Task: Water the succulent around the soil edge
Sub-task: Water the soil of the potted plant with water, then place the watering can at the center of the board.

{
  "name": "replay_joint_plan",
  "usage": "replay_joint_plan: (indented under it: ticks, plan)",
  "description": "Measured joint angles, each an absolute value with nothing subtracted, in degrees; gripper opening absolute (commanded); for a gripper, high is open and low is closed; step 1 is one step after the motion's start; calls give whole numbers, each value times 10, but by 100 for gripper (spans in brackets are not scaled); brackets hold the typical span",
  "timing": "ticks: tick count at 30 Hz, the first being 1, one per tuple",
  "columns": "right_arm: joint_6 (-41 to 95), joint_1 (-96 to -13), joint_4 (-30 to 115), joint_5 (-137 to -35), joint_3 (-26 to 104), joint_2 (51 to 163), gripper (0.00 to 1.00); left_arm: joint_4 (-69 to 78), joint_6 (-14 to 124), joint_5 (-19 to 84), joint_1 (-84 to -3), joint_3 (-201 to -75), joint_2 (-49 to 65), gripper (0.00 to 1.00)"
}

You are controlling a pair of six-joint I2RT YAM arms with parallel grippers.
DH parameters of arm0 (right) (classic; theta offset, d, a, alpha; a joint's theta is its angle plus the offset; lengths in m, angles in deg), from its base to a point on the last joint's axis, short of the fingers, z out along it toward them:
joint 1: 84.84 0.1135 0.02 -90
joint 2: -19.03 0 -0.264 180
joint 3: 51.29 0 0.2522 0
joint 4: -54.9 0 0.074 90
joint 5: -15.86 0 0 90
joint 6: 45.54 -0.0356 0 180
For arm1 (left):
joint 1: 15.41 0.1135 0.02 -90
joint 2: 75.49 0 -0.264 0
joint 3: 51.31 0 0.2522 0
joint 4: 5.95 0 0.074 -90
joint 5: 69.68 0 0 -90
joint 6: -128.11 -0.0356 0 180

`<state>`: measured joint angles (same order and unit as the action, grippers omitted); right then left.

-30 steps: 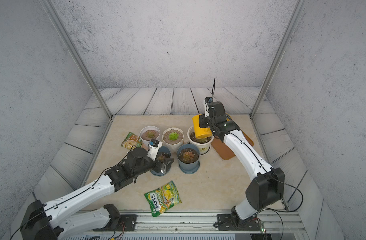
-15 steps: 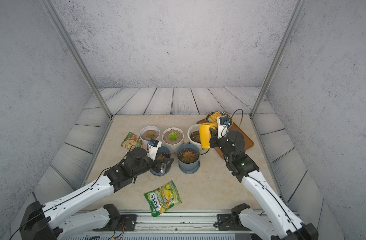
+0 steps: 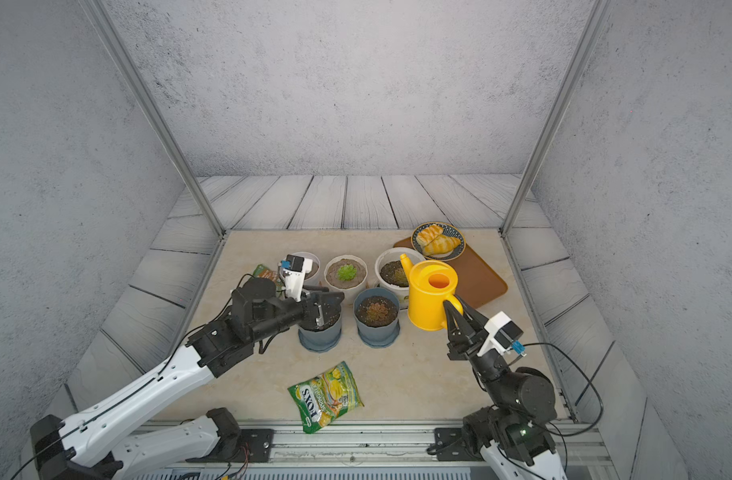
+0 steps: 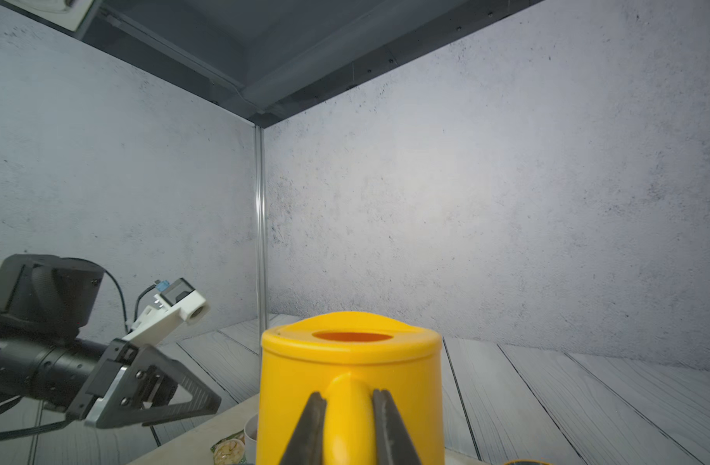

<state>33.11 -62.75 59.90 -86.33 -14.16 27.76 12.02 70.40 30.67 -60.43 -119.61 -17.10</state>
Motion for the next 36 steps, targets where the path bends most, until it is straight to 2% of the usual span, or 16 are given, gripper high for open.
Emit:
replay_joint_plan:
  ticks: [10, 19, 26, 36]
  plan:
    - [261, -627, 690, -912, -260, 286, 0, 84, 780, 335, -623, -1259, -87, 63]
    - [236, -627, 737, -945, -264, 337, 0, 75, 797, 336, -636, -1259, -23, 62]
    - [220, -627, 779, -981, -264, 414, 0, 62, 797, 336, -637, -1259, -18, 60]
    - [207, -627, 814, -997, -262, 441, 0, 58, 795, 320, -638, -1249, -13, 59]
